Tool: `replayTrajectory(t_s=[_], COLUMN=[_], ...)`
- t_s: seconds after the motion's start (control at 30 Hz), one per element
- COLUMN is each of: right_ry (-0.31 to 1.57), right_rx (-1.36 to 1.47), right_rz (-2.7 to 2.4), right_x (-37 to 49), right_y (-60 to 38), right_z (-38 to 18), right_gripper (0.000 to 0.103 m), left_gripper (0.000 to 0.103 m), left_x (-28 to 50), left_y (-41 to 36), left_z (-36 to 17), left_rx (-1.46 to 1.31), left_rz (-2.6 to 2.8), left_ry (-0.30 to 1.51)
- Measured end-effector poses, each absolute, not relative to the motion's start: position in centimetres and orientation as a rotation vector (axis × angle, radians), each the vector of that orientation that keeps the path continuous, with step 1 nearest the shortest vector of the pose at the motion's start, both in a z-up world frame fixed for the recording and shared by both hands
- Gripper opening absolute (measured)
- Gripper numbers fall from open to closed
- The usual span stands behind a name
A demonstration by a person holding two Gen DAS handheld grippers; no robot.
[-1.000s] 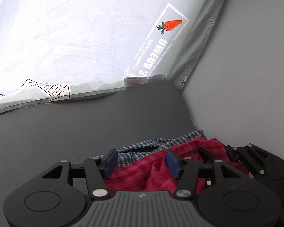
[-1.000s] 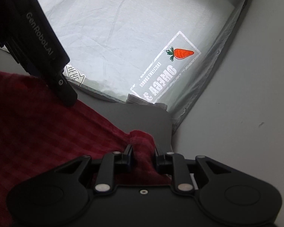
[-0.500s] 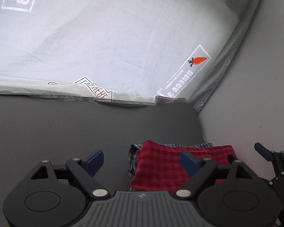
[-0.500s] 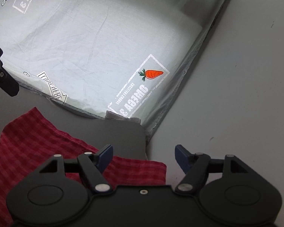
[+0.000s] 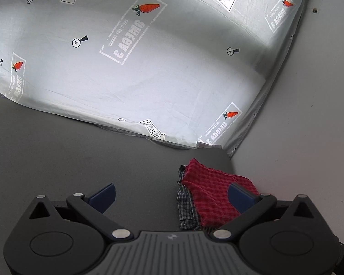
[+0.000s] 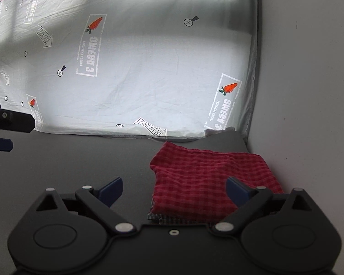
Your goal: Fold clothes
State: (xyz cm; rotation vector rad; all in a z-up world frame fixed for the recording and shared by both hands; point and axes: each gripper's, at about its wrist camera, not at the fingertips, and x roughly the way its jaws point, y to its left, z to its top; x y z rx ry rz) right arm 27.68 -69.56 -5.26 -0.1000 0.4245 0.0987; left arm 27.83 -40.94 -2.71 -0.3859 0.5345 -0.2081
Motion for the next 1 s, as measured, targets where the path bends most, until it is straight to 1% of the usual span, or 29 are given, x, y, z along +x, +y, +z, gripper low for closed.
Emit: replayTrajectory(t_s=[0.23,0.37,0.57,0.73,0.87,1.0], right_ry=[0.347,0.339,0.326,0.312,0.312,0.424], right_rx=[-0.021,-0.066,-0.035,0.035,0.099,0.113], right_rz=[0.251,0.324,0.353,0.321,0.281,0.229], right_x=[20.9,18.9,14.4,9.7,5.8,2.7], right_y=[-62.5,-57.4,-50.3,-42.4,-36.5,-32.3], right_z=[-2.2,-0.8,1.6,2.0,2.0,0.9], right_gripper=[0.102,0.103,0.103,0.103,0.103,0.103], left_gripper=[0.103,0.103,0.103,0.103,0.103,0.103], left_x=[20.4,17.6,12.6,8.1,5.3,2.9], left_y=[-35.5,-31.4,-23.2,-15.4,-10.1,-6.5], left_z=[0.9,2.5,4.4,5.6,6.1,5.6], left_rx=[-0.326,-0.345,-0.291,-0.217,-0.185,-0.134], left_rz=[-0.076,-0.026,0.01,0.049,0.043,0.078], left_ry=[0.455,0.437,0.349,0.299,0.333,0.409])
